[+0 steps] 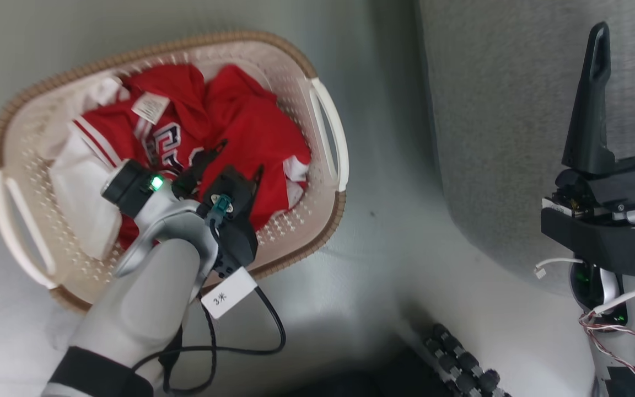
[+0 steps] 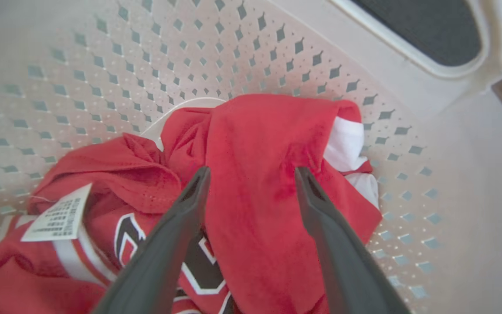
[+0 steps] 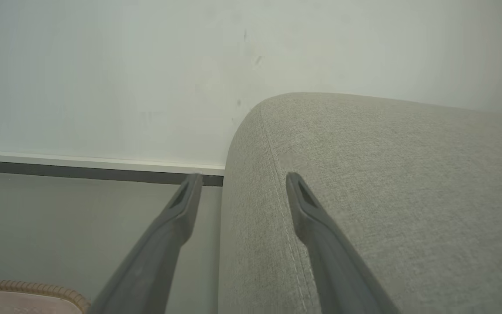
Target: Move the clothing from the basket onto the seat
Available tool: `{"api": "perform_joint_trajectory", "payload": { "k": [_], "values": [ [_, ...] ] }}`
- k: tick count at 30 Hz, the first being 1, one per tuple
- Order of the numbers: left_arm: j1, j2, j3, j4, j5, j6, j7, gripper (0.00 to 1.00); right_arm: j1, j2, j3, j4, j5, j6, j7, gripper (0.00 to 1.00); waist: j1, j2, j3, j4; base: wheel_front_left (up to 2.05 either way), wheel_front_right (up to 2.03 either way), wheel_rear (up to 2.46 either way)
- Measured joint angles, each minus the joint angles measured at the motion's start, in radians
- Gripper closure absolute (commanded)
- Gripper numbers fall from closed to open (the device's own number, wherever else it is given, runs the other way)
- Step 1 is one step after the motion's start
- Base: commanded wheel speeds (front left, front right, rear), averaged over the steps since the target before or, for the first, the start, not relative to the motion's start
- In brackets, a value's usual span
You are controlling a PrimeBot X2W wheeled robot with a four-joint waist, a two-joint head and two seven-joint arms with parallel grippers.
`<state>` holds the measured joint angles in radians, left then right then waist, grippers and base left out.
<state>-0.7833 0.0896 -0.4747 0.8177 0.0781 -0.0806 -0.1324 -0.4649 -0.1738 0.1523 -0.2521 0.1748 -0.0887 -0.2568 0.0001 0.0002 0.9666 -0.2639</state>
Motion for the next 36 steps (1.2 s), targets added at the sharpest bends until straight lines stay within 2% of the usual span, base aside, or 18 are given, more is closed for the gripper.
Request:
{"api": "perform_joint_trajectory", "payload": {
  "k": [8, 12, 13, 14, 15, 16, 17, 26, 36],
  "values": [
    [-0.051, 0.004, 0.011, 0.07, 0.005, 0.003, 0.0, 0.0, -0.023, 0.02, 0.006, 0.007, -0.001, 0.0, 0.0, 0.0, 0.0, 0.0, 0.085, -0.019, 0.0, 0.0, 0.0],
    [-0.088, 0.003, 0.021, 0.106, 0.005, 0.031, 0.0, 0.0, -0.036, 0.025, 0.006, 0.008, -0.008, 0.0, -0.001, 0.0, -0.0001, -0.0001, 0.104, -0.03, 0.0, 0.0, 0.0],
    [-0.093, 0.002, 0.023, 0.113, 0.005, 0.04, 0.0, 0.14, -0.037, 0.026, 0.006, 0.008, -0.009, 0.0, -0.001, 0.0, -0.0001, -0.0001, 0.106, -0.031, 0.0, 0.0, 0.0],
    [-0.097, 0.002, 0.025, 0.119, 0.005, 0.046, 0.0, 0.51, -0.037, 0.027, 0.006, 0.009, -0.011, 0.0, -0.002, 0.0, -0.0001, -0.0001, 0.107, -0.033, 0.0, 0.0, 0.0],
    [-0.101, 0.002, 0.027, 0.125, 0.005, 0.047, 0.0, 0.64, -0.038, 0.029, 0.007, 0.011, -0.013, 0.0, -0.002, 0.0, -0.0001, -0.0001, 0.107, -0.034, 0.0, 0.0, 0.0],
    [-0.105, 0.002, 0.027, 0.133, 0.005, 0.048, 0.0, 0.89, -0.039, 0.03, 0.007, 0.013, -0.017, 0.0, -0.002, 0.0, -0.0001, -0.0001, 0.107, -0.035, 0.0, 0.0, 0.0],
    [-0.109, 0.002, 0.027, 0.14, 0.005, 0.053, 0.0, 1.0, -0.04, 0.032, 0.007, 0.015, -0.019, 0.001, -0.002, 0.0, -0.0002, -0.0001, 0.107, -0.036, 0.0, 0.0, 0.0],
    [-0.116, -0.011, 0.024, 0.171, 0.0, 0.055, -0.066, 1.0, -0.059, 0.037, -0.002, 0.071, -0.026, 0.006, -0.004, 0.0, -0.0002, -0.0002, 0.077, -0.031, 0.0, 0.0, 0.0],
    [-0.101, -0.032, 0.045, 0.173, -0.065, 0.044, -0.111, 1.0, -0.072, 0.038, -0.017, 0.161, -0.027, 0.015, -0.003, 0.0, -0.0002, -0.0002, -0.017, 0.002, 0.0, 0.0, 0.0]
  ]
}}
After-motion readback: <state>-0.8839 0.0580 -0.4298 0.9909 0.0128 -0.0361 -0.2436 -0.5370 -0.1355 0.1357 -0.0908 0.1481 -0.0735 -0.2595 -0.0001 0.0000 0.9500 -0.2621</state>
